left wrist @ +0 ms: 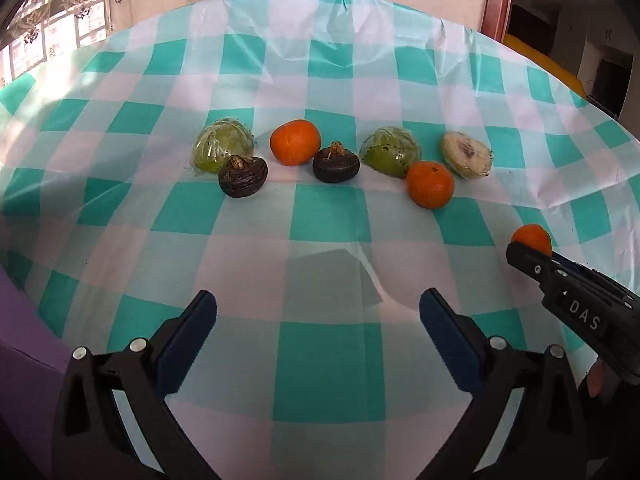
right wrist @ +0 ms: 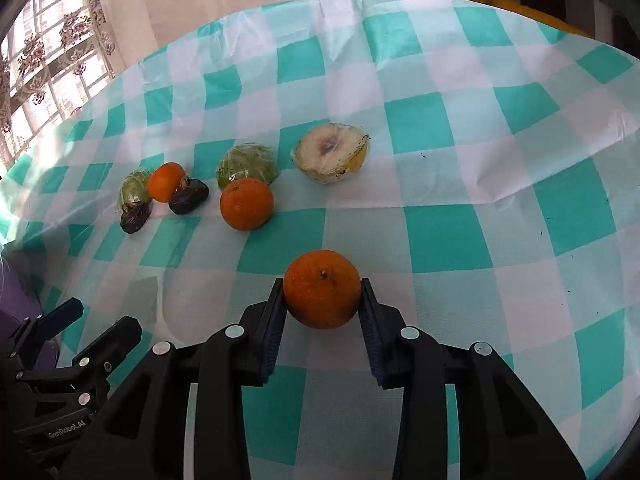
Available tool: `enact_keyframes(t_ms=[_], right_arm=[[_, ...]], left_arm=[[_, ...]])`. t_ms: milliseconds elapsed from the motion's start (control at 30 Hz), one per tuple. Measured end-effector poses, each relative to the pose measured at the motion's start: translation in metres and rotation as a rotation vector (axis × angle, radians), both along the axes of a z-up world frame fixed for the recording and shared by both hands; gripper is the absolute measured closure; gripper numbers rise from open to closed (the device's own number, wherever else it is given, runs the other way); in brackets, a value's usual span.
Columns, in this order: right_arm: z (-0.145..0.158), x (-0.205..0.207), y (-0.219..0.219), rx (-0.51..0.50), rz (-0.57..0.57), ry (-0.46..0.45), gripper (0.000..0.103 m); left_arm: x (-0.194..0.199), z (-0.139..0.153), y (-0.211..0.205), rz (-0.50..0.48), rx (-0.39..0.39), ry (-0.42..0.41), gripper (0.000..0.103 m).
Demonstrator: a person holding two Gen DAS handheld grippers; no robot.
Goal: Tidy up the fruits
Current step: 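Grasp a tangerine with right tool while left tool moves toward another tangerine, then close left tool on the tangerine while right tool holds its tangerine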
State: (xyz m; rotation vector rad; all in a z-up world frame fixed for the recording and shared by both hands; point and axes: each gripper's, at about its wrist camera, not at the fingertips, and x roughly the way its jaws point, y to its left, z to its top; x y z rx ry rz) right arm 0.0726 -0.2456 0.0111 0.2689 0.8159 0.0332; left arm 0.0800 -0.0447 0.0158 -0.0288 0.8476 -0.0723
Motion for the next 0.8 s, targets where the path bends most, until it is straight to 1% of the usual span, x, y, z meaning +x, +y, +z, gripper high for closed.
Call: enact_keyframes(t_ms=[133,267,333,400,433,467,500,533,567,667,800], right_arm=[[-0.002,-0.006,-0.029,0.09,-0.142,-0.022,0.067],[-0.004,-0.009,-0.039,0.104,-0.221,-0.024,0.067],[-0.005,-0.007,-0.039,0.096,-0.233,-0.017,0.067],[-0.006,-0.005,-0.038,0.082,-0.237,-0.003,0.067],[-0.006,-0.004,-0.036,0.07,-0.237,0.002,0.067],[-0.005,-0.003,-0.034,0.054,-0.235,0.005,0.067],[-0.004,-0.003,-0.032,0.037,-0.229,0.005,0.067],[-0.003,-0.002,-0.028,0.019,-0.222,0.003,0.067],[-0.002,-0.003,-0.025,-0.001,-0.215,0.001,0.067],[0.001,-0.001,-0.017,-0.046,-0.191,-0.002,0.067],[0.002,0.0,-0.015,-0.067,-0.187,-0.005,0.067]], left_arm=[[0.026,0.002,-0.032,-0.045,0.028,-0.026,0.002],[0.054,0.007,-0.056,-0.065,0.032,-0.054,0.002],[0.068,0.005,-0.068,-0.08,0.058,-0.047,0.002],[0.079,0.003,-0.076,-0.109,0.047,-0.023,0.015],[0.083,0.001,-0.079,-0.119,0.038,-0.011,0.018],[0.087,-0.001,-0.082,-0.128,0.033,0.001,0.025],[0.09,-0.003,-0.084,-0.138,0.029,0.016,0.043],[0.094,-0.006,-0.086,-0.147,0.025,0.039,0.053],[0.094,-0.004,-0.085,-0.143,0.02,0.031,0.06],[0.096,-0.003,-0.078,-0.157,-0.058,0.03,0.063],[0.096,0.0,-0.06,-0.12,-0.157,0.009,0.064]])
